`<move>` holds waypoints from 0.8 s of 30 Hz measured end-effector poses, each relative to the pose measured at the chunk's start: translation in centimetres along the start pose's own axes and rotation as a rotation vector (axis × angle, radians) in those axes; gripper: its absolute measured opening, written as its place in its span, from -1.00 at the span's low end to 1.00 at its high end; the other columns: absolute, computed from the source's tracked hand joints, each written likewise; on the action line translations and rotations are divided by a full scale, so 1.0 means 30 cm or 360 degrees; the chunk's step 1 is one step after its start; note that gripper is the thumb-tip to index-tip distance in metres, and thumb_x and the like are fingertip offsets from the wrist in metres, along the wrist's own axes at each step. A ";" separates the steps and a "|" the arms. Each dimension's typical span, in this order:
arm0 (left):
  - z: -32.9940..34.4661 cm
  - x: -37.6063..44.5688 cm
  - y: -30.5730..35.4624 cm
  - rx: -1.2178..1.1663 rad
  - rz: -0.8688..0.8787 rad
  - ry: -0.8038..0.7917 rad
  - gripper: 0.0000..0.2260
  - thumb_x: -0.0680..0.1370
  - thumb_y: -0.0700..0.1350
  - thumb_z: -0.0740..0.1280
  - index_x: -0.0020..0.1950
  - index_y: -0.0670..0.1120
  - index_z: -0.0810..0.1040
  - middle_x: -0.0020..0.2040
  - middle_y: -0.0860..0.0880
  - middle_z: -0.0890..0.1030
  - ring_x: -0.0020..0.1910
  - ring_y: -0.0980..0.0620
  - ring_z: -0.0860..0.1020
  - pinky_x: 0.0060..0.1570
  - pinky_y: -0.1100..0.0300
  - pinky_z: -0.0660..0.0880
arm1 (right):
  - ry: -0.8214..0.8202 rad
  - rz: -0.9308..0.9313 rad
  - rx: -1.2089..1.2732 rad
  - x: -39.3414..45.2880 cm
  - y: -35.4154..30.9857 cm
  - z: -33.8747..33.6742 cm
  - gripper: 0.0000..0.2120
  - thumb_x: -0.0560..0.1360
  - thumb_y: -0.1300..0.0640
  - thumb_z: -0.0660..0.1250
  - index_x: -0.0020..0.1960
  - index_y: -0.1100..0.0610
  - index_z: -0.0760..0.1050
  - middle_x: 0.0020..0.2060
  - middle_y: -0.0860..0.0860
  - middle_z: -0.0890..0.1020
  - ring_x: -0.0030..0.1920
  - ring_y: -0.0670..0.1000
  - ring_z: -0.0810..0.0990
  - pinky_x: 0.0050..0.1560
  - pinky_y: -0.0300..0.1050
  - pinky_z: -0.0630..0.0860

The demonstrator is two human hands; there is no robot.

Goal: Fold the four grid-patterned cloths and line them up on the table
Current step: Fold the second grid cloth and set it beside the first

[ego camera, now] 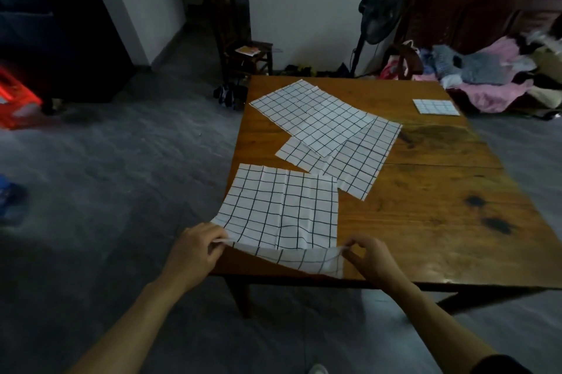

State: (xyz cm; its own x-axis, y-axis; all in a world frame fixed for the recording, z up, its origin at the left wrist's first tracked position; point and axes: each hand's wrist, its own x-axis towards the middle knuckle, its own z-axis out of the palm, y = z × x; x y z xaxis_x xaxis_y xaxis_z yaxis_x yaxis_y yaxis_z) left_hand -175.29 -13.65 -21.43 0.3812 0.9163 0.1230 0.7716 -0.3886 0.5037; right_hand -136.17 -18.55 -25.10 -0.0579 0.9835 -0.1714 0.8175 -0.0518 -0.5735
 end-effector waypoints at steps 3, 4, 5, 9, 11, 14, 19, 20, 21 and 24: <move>-0.023 0.007 -0.044 -0.0007 0.0063 -0.0021 -0.82 0.49 -0.13 0.44 -0.10 0.16 0.54 -0.16 0.25 0.53 -0.12 0.26 0.49 -0.08 0.12 0.50 | 0.0053 0.0048 0.0073 -0.003 -0.047 -0.001 -0.85 0.55 0.13 0.35 -0.09 -0.12 0.49 -0.12 -0.18 0.60 -0.05 -0.25 0.54 -0.02 -0.28 0.49; -0.029 0.014 -0.056 -0.0007 0.0083 -0.0035 -0.85 0.50 -0.11 0.43 -0.08 0.15 0.55 -0.15 0.24 0.53 -0.12 0.26 0.50 -0.07 0.12 0.50 | 0.0092 0.0067 0.0115 -0.005 -0.055 -0.006 -0.86 0.54 0.14 0.35 -0.10 -0.10 0.50 -0.14 -0.15 0.61 -0.06 -0.22 0.56 0.00 -0.22 0.53; -0.033 0.024 -0.064 -0.0008 0.0098 -0.0049 -0.87 0.51 -0.09 0.42 -0.07 0.15 0.55 -0.15 0.22 0.54 -0.12 0.26 0.50 -0.06 0.12 0.51 | 0.0134 0.0097 0.0142 -0.010 -0.061 -0.014 -0.87 0.54 0.15 0.36 -0.09 -0.08 0.50 -0.15 -0.13 0.61 -0.08 -0.20 0.57 0.00 -0.18 0.56; -0.048 0.080 -0.080 -0.0140 0.0066 -0.0088 -0.86 0.51 -0.12 0.42 -0.05 0.12 0.54 -0.11 0.17 0.57 -0.11 0.23 0.56 -0.07 0.14 0.59 | 0.0362 0.0131 0.0229 -0.026 -0.089 -0.065 -0.86 0.52 0.20 0.36 -0.09 -0.03 0.50 -0.15 -0.10 0.61 -0.10 -0.18 0.59 -0.07 -0.17 0.57; -0.064 0.117 -0.072 -0.0277 0.0023 -0.0080 -0.83 0.51 -0.15 0.43 -0.03 0.11 0.54 -0.08 0.16 0.60 -0.08 0.23 0.60 -0.10 0.19 0.61 | 0.0486 0.0138 0.0307 -0.017 -0.109 -0.097 -0.88 0.52 0.23 0.36 -0.07 0.01 0.51 -0.14 -0.08 0.61 -0.09 -0.16 0.59 -0.10 -0.20 0.55; -0.084 0.196 -0.053 -0.0498 -0.0100 -0.0020 -0.81 0.51 -0.17 0.43 0.06 0.07 0.54 -0.02 0.16 0.61 -0.05 0.24 0.61 -0.18 0.31 0.59 | 0.0615 0.0186 0.0481 0.038 -0.146 -0.149 -0.96 0.55 0.21 0.33 -0.07 0.10 0.50 -0.16 -0.02 0.60 -0.16 -0.18 0.57 -0.16 -0.22 0.51; -0.094 0.355 -0.026 -0.0721 -0.0317 0.0113 -0.77 0.51 -0.19 0.43 0.09 0.03 0.51 0.01 0.14 0.56 -0.03 0.20 0.56 -0.27 0.29 0.56 | 0.0758 0.0161 0.0647 0.209 -0.139 -0.188 -0.96 0.57 0.17 0.32 -0.07 0.10 0.52 -0.21 0.01 0.60 -0.25 -0.14 0.57 -0.26 -0.23 0.53; -0.091 0.385 -0.027 -0.0716 -0.0354 0.0128 -0.77 0.50 -0.19 0.43 0.09 0.03 0.51 0.01 0.14 0.55 -0.03 0.20 0.56 -0.26 0.28 0.55 | 0.0752 0.0164 0.0648 0.249 -0.129 -0.188 -0.96 0.57 0.16 0.32 -0.07 0.09 0.52 -0.19 0.00 0.61 -0.23 -0.14 0.58 -0.26 -0.23 0.54; -0.085 0.420 -0.032 -0.0703 -0.0394 0.0150 -0.77 0.50 -0.19 0.44 0.09 0.03 0.51 -0.01 0.14 0.55 -0.05 0.20 0.55 -0.26 0.29 0.53 | 0.0736 0.0167 0.0643 0.296 -0.119 -0.191 -0.96 0.57 0.15 0.32 -0.06 0.09 0.52 -0.18 -0.01 0.61 -0.22 -0.14 0.59 -0.26 -0.23 0.54; -0.062 0.536 -0.062 -0.0694 -0.0539 0.0217 -0.79 0.47 -0.21 0.47 0.02 0.01 0.54 -0.09 0.10 0.60 -0.12 0.20 0.57 -0.23 0.28 0.52 | 0.0675 0.0206 0.0606 0.454 -0.078 -0.202 -0.95 0.56 0.13 0.34 -0.06 0.09 0.53 -0.18 0.01 0.61 -0.17 -0.06 0.59 -0.21 -0.22 0.53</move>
State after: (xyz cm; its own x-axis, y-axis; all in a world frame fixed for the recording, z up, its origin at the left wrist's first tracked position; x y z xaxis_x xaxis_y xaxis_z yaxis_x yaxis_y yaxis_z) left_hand -171.54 1.97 -18.79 0.0573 0.9983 -0.0123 0.5468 -0.0210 0.8370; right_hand -135.40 -3.98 -21.23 0.3276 0.9443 0.0316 0.5344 -0.1576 -0.8304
